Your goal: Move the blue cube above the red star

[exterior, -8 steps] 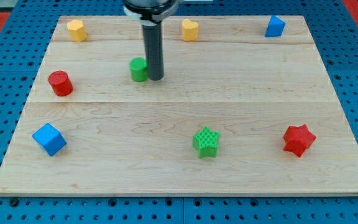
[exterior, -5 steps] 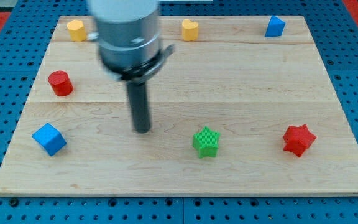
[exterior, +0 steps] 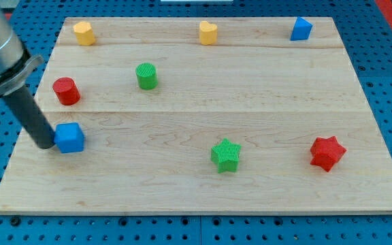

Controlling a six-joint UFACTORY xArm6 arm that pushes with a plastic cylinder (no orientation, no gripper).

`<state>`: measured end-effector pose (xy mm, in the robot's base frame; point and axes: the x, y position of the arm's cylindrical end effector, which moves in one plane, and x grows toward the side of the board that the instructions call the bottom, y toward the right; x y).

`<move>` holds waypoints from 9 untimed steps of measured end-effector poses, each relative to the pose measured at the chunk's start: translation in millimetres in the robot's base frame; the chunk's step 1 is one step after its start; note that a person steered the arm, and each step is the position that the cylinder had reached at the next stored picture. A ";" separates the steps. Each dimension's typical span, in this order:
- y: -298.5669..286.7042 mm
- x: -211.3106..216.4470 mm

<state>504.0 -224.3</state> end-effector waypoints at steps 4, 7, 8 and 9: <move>152.9 -52.7; 164.2 -16.0; 209.1 -20.7; 264.2 -25.4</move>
<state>478.6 39.9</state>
